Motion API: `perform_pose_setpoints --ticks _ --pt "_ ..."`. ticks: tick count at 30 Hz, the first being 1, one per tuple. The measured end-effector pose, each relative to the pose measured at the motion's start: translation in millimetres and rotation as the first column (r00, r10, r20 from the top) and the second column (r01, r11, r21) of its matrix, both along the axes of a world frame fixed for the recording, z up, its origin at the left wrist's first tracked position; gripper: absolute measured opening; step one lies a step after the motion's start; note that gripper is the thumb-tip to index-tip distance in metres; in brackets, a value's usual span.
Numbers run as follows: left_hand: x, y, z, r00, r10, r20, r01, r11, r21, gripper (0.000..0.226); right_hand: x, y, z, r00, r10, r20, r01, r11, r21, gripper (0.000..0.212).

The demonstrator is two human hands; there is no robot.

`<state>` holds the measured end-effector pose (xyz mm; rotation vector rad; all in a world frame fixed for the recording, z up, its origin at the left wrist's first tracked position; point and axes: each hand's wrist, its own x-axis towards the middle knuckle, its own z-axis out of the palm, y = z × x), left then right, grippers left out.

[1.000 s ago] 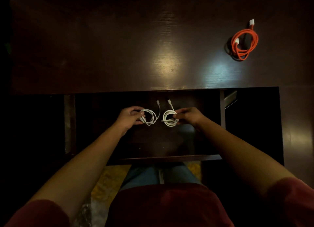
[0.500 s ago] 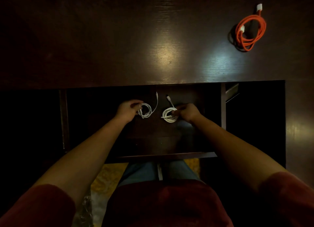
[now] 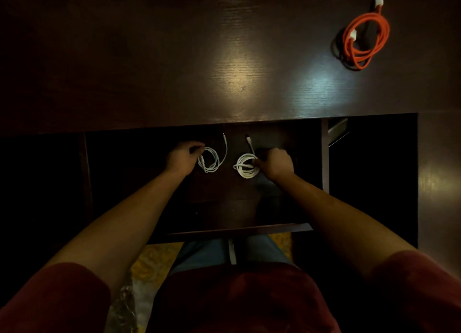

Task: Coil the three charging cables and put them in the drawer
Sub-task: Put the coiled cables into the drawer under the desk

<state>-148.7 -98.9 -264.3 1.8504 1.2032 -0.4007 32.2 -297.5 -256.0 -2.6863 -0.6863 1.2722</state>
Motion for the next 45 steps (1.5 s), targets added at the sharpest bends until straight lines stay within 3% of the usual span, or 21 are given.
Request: perform_pose_setpoints --ticks 10,14,17,21,25,28,31,38,45 --pt "0 3 3 0.999 -0.043 -0.029 0.043 0.999 0.022 0.028 3 -8 1 0.999 0.031 0.038 -0.031 0.999 -0.018 0.035" --pt "-3 1 16 0.997 -0.063 -0.044 0.068 0.991 0.118 0.033 2 -10 15 0.996 0.028 0.085 -0.029 0.999 0.016 0.035" --pt "-8 -3 36 0.997 -0.076 0.009 0.072 0.977 0.199 0.033 -1 -14 34 0.991 0.029 0.130 -0.042 0.994 0.097 0.038" --pt "-17 -13 74 0.969 -0.134 0.210 0.074 0.960 0.271 0.024 -3 -20 76 0.981 0.044 0.191 -0.092 0.963 0.253 0.035" --pt "-22 -25 119 0.912 -0.222 0.345 0.078 0.920 0.385 0.021 -2 -35 124 0.971 0.009 0.238 -0.121 0.880 0.460 0.026" --pt "-20 -32 154 0.864 -0.290 0.412 0.048 0.861 0.506 0.023 4 -47 160 0.931 -0.047 0.363 -0.181 0.803 0.568 0.020" --pt "-6 -37 188 0.811 -0.411 0.416 0.066 0.771 0.634 0.028 19 -57 189 0.886 -0.118 0.448 -0.213 0.754 0.622 0.031" --pt "61 -30 223 0.777 -0.514 0.363 0.103 0.673 0.733 0.053 73 -72 212 0.829 -0.126 0.544 -0.231 0.810 0.539 0.056" --pt "162 -10 207 0.769 -0.564 0.300 0.225 0.678 0.700 0.065 140 -49 196 0.820 -0.201 0.536 -0.082 0.885 0.459 0.071"
